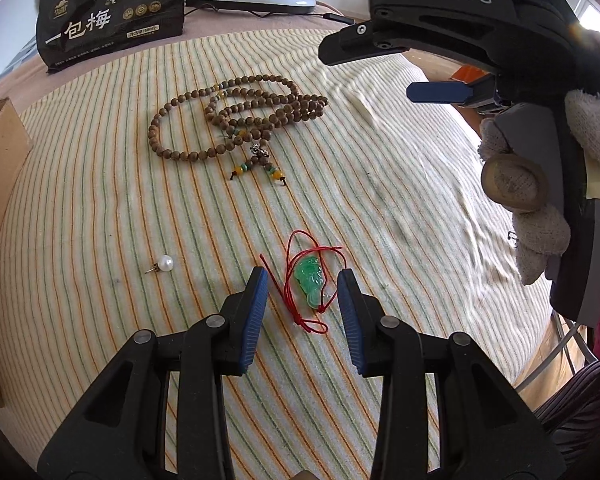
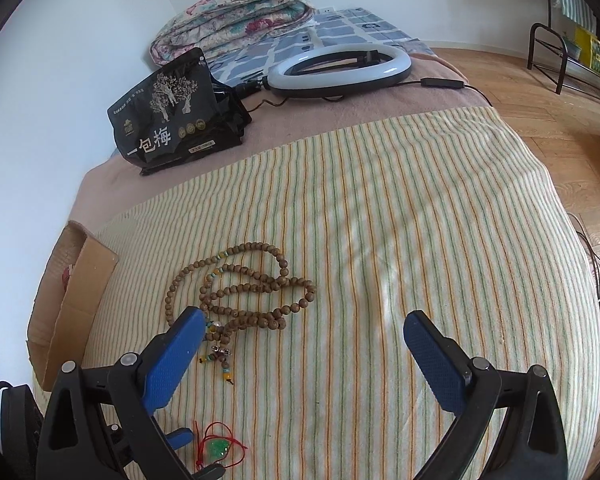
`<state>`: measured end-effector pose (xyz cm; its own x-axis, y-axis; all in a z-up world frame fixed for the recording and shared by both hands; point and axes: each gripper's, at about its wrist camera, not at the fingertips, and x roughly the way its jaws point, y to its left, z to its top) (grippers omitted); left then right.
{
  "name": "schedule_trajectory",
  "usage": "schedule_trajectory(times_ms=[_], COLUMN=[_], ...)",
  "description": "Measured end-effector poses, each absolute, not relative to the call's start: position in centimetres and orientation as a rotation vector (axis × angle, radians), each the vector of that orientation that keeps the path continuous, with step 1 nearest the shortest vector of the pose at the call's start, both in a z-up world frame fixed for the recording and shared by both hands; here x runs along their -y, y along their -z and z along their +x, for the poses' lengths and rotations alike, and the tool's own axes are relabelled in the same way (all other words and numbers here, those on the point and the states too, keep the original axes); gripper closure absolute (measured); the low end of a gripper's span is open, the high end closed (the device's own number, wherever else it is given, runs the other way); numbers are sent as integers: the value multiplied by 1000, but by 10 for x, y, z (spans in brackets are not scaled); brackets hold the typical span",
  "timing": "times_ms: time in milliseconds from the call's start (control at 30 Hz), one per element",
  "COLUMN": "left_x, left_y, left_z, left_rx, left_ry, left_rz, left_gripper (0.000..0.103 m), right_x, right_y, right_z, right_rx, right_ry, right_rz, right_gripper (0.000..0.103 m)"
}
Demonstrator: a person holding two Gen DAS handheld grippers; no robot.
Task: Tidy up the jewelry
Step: 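Move the left tool to the green pendant while the right tool moves to the prayer beads, then close the left tool on the pendant's red string while the right tool grasps the prayer beads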
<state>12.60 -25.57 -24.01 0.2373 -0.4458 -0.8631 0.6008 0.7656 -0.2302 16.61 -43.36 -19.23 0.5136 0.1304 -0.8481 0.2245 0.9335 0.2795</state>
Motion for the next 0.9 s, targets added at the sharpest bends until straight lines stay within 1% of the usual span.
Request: schedule_trajectory(times_ms=[67, 100, 133, 200, 267, 433, 567, 600, 633, 833, 900], left_x=[257, 258, 258, 258, 257, 251, 237, 233, 230, 213, 211], left_y=[242, 243, 245, 247, 246, 246, 246, 246, 247, 253, 252], left_z=[127, 127, 128, 129, 130, 133, 138, 139, 139, 146, 145], left_rx=[-1116, -1111, -1108, -1108, -1098, -1087, -1090, -1091, -1096, -1126, -1124], left_ry=[708, 697, 678, 668, 664, 647, 629, 624, 609, 612, 621], left_rz=[173, 182, 192, 188, 200, 204, 187, 180, 182, 132, 123], left_gripper=[67, 71, 80, 82, 86, 88, 90, 90, 98, 98, 98], right_x=[431, 430, 429, 428, 426, 416, 399, 394, 389, 358, 351], right_y=[197, 200, 203, 209, 215, 233, 238, 238, 239, 245, 248], right_z=[170, 173, 175, 178, 182, 190, 201, 205, 208, 227, 230], right_rx=[-1048, -1054, -1059, -1072, -1084, -1114, -1123, -1125, -1126, -1163, -1176], right_ry=[56, 56, 58, 60, 60, 38, 21, 15, 11, 22, 45], right_rz=[387, 393, 397, 413, 438, 502, 478, 464, 450, 279, 192], right_gripper=[2, 2, 2, 3, 4, 6, 6, 6, 5, 5, 9])
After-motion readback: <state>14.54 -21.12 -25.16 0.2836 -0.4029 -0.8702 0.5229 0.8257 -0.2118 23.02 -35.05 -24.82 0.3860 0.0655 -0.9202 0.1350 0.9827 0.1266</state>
